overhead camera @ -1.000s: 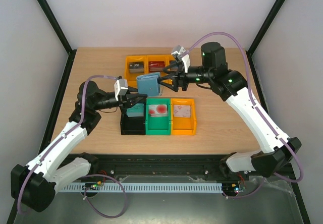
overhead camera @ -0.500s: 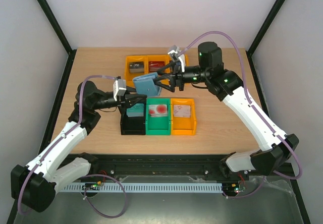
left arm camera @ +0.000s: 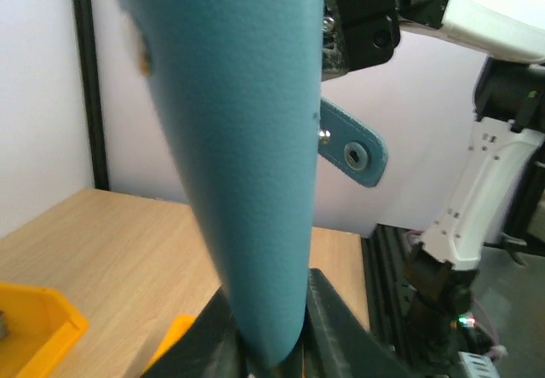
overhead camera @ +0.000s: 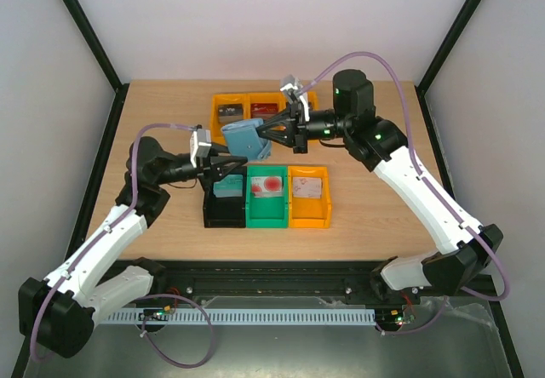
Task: Take the credit cards out of the card holder
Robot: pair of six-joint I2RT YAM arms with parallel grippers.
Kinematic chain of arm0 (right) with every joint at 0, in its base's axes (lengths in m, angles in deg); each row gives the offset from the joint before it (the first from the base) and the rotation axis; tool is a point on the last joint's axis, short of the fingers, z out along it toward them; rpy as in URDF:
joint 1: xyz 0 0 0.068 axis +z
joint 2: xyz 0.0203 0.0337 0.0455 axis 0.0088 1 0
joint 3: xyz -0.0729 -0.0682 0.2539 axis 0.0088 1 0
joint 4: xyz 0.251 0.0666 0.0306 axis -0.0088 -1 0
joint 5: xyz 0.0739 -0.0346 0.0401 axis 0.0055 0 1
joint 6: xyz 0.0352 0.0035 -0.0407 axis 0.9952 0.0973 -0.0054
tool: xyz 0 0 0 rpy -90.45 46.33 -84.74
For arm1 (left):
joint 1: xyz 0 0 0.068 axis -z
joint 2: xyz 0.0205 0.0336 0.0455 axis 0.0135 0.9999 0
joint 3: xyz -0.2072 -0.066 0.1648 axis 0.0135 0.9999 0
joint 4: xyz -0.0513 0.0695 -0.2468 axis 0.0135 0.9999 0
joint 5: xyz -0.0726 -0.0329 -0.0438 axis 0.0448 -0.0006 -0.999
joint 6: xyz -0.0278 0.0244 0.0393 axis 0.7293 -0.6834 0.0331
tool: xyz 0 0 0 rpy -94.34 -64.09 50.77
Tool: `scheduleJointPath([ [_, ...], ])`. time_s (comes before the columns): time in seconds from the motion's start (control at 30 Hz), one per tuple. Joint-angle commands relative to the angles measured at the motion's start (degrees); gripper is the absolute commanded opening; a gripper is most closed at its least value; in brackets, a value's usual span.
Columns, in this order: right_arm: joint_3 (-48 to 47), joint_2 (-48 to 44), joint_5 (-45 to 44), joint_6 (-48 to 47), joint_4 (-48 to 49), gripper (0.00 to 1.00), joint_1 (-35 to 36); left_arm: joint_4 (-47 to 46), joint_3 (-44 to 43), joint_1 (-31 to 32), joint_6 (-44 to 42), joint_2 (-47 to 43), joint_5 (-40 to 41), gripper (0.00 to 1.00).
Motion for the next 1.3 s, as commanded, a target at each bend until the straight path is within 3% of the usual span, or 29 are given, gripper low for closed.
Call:
scheduleJointPath([
  [0.0, 1.96, 0.98, -2.68, 3.52, 3.02, 0.02, 1.97, -5.16, -0.60, 0.74, 2.72, -0.16, 7.47, 0.29],
  [0.1, 3.26, 0.09, -10.29, 6.20, 5.46, 0.02, 1.97, -4.54, -0.16, 0.77, 3.03, -0.30, 16.02, 0.58],
  [0.23, 3.27, 0.94, -18.81, 10.01, 6.30, 0.02, 2.23, -3.62, 0.20, 0.77, 1.75, -0.14, 22.61, 0.77],
  [0.33, 2.48, 1.13, -27.19, 10.72, 5.54, 0.02, 3.76, -3.55, 0.24, 0.84, 2.69, 0.03, 26.04, 0.99],
  [0.37, 2.03, 1.26, -29.83, 10.69, 5.10, 0.02, 4.60, -3.47, 0.27, 0.85, 2.81, 0.16, 27.17, 0.99],
  [0.57, -0.47, 2.27, -40.25, 9.51, 2.80, 0.02, 8.20, -1.49, 0.08, 0.86, 2.39, 0.49, 39.02, 1.00],
  [0.83, -0.53, 1.84, -36.64, 7.79, 2.61, 0.02, 8.12, 0.97, -0.17, 0.58, 1.17, -0.19, 38.16, 0.98],
  [1.1, 2.00, -0.02, -27.76, 8.47, 6.87, 0.02, 6.23, 0.85, -0.04, -1.83, 4.13, -1.52, 33.80, 0.65],
  [1.27, 3.02, -0.56, -21.48, 9.01, 8.63, 0.02, 4.21, 2.55, -0.05, -2.92, 5.87, -2.03, 35.13, 0.52],
])
